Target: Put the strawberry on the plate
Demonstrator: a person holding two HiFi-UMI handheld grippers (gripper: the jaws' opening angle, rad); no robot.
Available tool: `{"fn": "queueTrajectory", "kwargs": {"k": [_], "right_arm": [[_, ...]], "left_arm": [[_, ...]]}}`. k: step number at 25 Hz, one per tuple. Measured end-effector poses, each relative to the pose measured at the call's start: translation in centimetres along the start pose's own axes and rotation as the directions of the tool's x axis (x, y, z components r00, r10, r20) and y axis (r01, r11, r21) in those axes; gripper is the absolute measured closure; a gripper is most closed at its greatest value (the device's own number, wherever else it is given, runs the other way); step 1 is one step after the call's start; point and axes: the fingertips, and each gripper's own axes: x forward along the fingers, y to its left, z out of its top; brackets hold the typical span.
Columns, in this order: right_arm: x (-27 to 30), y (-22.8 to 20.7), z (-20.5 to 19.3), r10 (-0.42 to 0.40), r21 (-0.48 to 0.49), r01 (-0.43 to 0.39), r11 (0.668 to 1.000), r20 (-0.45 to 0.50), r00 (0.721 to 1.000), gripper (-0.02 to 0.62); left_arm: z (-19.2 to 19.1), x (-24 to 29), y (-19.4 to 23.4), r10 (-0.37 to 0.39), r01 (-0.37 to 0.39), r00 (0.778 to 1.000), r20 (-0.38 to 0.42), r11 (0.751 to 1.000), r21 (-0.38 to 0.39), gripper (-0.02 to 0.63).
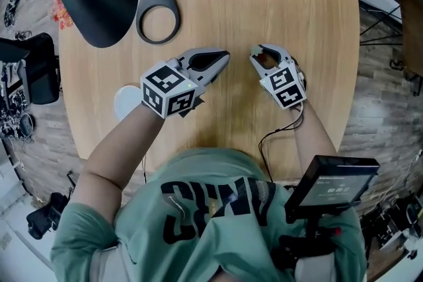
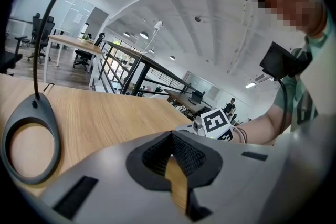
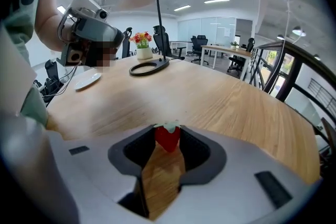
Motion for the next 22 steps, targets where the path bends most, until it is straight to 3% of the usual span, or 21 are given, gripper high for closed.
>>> {"fn": "queueTrajectory", "kwargs": {"k": [8,13,22], "right_arm": [[-1.9,-1.9,1.6,-0.033,0.009,0.033,0.999,0.059,0.998,0.448],[-5.8,-2.4,0.3,-0.083,0.011,0.082,0.997,0.103,0.991,0.448],[-13.3,-3.7,1.0,-0.17,0.035,0.167,0.985,0.139,0.975,0.448]], "left_arm": [[1.1,-0.1,0.3,0.014,-0.015,1.0,0.018,1.0,0.02,0.604],[1.0,0.8,-3.1,0.0,-0.003,0.999,0.032,0.998,0.069,0.604],[4.9,0.5,-8.5,-0.04,0.032,0.998,0.055,0.99,0.139,0.604]]}}
